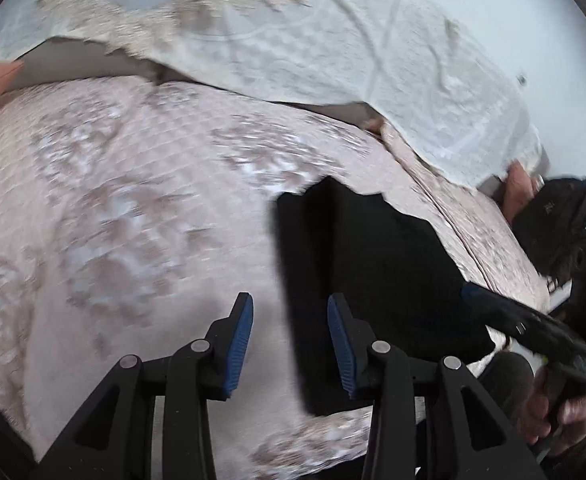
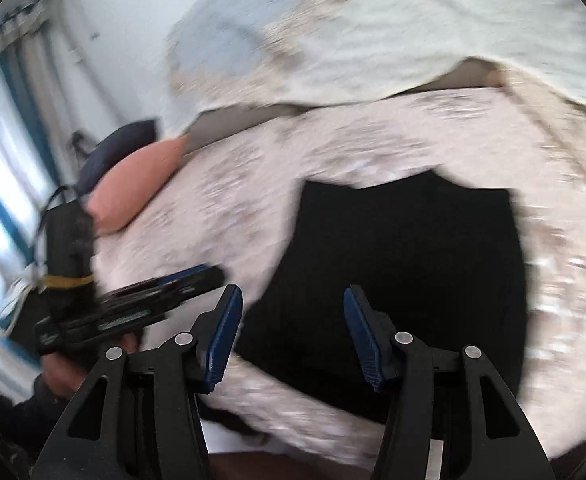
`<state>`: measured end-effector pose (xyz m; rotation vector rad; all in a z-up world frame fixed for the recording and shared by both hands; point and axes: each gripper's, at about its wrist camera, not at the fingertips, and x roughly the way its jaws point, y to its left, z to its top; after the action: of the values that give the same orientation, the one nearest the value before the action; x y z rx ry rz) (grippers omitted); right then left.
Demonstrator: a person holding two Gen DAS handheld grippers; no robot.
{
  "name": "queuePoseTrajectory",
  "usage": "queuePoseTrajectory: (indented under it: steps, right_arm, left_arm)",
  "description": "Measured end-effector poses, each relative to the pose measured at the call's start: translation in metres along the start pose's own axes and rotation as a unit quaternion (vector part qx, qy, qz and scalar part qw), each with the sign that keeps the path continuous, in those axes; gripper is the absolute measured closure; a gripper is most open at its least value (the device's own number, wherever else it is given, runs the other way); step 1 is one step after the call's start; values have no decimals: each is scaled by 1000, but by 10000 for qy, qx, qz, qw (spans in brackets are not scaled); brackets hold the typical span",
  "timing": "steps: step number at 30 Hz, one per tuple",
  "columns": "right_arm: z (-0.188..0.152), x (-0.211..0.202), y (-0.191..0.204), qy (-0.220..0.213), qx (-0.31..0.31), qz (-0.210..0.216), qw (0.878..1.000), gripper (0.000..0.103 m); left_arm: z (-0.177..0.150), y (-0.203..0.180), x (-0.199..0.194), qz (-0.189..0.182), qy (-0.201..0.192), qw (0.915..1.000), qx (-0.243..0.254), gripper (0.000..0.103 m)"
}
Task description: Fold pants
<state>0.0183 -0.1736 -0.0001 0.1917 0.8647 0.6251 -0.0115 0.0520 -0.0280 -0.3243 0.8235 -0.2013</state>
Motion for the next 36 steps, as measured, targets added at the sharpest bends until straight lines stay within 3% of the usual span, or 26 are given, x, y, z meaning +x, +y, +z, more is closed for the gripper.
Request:
queuePoseTrajectory:
  steps: [1,6,11,16,19,21,25,29,31,36]
  right_arm:
    - [0,-2,-6,-6,85,-90,9999,59]
    - [-9,-15,-35,-47,503,-357,9981,59]
    - [-14,-18,-48,-46,610,-445,9971,59]
    - [-14,-17,-58,-85,748,-445,9962,59]
    - [-12,-17,-60,-151,795,-458,9957,59]
    - [-10,-20,-61,-196,785,-467,9956,59]
    - [-11,-20,-63,-218,749,-686,9946,59]
    - [-21,9,-65,383,528,-1073,9921,59]
    - [-20,8,-53,328,245,-1214,9918,57]
    - [-8,4,-47,127,72,-1045,9944,57]
  left_arm:
    - [1,-8,5,-41,36,9999,98,62]
    - [2,-41,33,-62,287,9982,518,62]
    - [-6,-57,45,308,348,9952,861,60]
    - [-10,-62,41,759,196,9900,1171,80]
    - [-10,-59,38,855,136,9894,1166,92]
    - [-10,-56,35,843,126,9899,1134,94]
    - [-10,-55,33,826,128,9901,1124,95]
    - [-13,-53,34,809,111,9905,1104,95]
    - [-15,-52,33,818,110,9906,1092,98]
    - [-18,-41,29,863,208,9915,952,100]
